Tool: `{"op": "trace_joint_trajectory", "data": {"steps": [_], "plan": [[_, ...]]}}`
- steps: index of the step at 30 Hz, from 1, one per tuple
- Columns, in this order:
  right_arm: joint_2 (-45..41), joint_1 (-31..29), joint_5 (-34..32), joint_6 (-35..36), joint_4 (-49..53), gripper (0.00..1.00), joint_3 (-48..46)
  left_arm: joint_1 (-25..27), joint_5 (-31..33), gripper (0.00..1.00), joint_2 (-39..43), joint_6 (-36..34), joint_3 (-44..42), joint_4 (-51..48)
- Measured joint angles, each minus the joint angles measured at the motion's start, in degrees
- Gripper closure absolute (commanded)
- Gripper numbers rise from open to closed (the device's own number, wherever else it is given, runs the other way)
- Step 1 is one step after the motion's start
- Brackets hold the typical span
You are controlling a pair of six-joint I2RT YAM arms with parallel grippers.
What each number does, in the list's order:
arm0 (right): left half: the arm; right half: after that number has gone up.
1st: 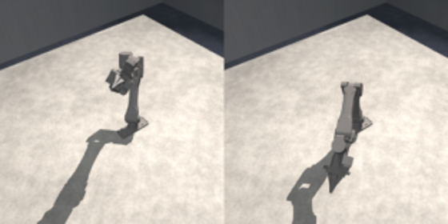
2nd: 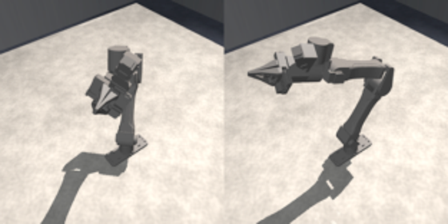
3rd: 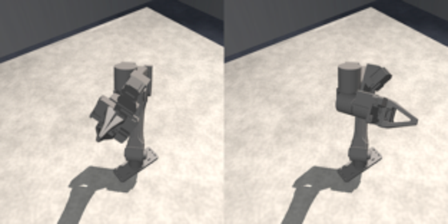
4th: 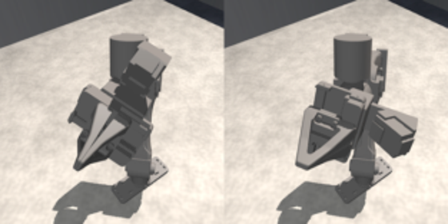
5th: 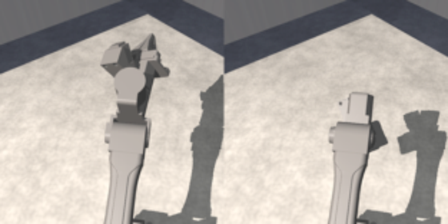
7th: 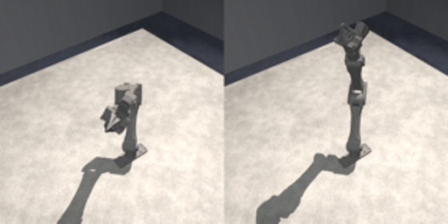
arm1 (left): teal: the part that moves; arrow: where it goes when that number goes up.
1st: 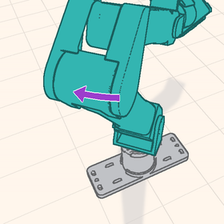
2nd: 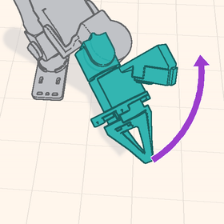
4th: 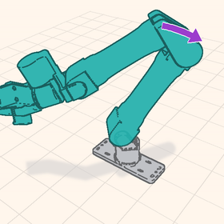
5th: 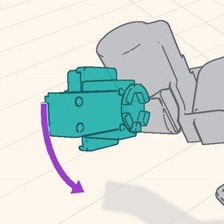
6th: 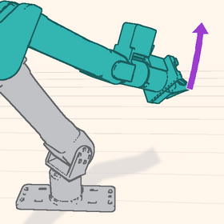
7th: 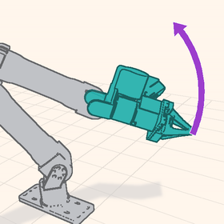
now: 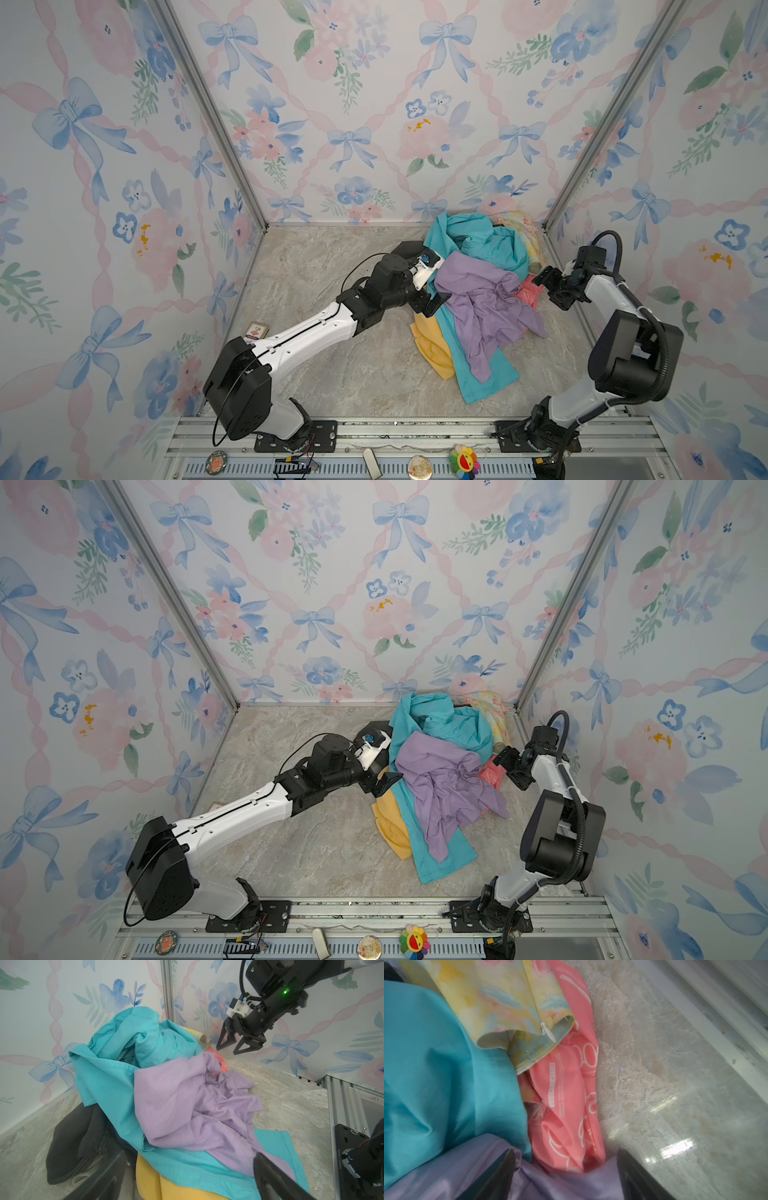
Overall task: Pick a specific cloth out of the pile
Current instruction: 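Lower the right gripper onto the pink jacket and close on it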
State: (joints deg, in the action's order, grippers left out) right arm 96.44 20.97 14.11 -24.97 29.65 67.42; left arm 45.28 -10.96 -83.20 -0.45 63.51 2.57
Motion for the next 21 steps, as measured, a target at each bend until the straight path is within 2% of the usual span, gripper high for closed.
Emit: {"op": "trace_joint_trajectory", "data": {"steps": [7, 16, 21], "plan": [[7.72, 0.0, -0.28, 1.75, -0.37, 0.26, 3.37, 0.09, 0.0, 0.02, 0.02, 0.0, 0.0, 0.0], [11.58, -0.5, 0.98, 2.12, -3.17, 0.31, 5.88, 0.09, 1.33, 0.03, 0.0, 0.31, 0.0, 0.0], [14.01, -1.27, 2.03, 2.1, -4.42, 0.39, 6.32, 0.09, 2.16, 0.03, -0.5, 1.18, 0.02, 0.0]]}}
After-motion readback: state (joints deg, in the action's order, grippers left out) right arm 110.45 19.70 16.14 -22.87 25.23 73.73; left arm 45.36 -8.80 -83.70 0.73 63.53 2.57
